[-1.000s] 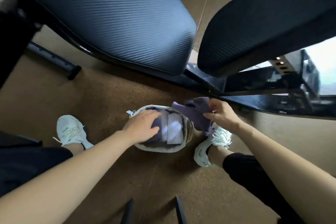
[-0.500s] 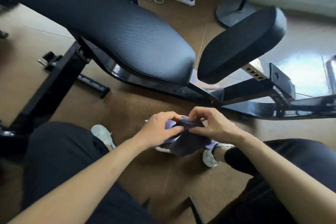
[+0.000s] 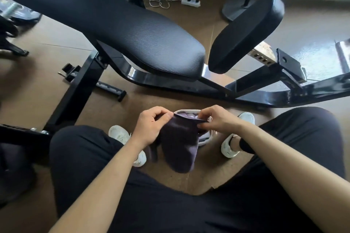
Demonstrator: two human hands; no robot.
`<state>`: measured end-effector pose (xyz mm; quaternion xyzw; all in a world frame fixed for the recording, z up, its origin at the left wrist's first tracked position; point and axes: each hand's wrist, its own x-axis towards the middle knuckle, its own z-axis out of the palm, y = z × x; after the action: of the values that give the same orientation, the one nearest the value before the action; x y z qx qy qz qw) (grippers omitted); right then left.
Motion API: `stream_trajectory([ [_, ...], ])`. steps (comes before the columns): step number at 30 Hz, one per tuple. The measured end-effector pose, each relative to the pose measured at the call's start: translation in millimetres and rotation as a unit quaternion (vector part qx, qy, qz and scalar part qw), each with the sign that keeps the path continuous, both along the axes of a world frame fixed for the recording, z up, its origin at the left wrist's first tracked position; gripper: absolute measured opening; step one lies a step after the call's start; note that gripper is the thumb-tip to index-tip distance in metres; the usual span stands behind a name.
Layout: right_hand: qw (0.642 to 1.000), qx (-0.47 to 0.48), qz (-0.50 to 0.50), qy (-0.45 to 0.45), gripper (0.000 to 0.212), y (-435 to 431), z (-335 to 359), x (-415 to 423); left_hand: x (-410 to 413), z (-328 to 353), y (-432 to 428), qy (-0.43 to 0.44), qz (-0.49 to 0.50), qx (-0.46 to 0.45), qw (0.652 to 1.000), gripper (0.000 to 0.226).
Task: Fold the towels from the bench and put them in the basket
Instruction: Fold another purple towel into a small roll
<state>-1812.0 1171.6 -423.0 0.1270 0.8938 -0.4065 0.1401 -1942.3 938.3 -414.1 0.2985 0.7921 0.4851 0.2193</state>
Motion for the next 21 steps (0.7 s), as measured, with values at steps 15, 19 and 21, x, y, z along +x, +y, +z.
stream_trajectory([
  [15, 0.992, -0.005, -0.117, 0.042, 0.016, 24, -29, -7, -41, -21, -51, -0.072, 0.311, 0.027, 0.947, 0.021],
  [19, 0.989, 0.011, -0.138, 0.056, 0.012, 29, -32, -7, -44, -29, -54, -0.097, 0.369, 0.008, 0.924, 0.025],
  [21, 0.987, 0.017, -0.142, 0.067, 0.015, 30, -34, -7, -47, -33, -54, -0.107, 0.389, 0.004, 0.915, 0.025],
])
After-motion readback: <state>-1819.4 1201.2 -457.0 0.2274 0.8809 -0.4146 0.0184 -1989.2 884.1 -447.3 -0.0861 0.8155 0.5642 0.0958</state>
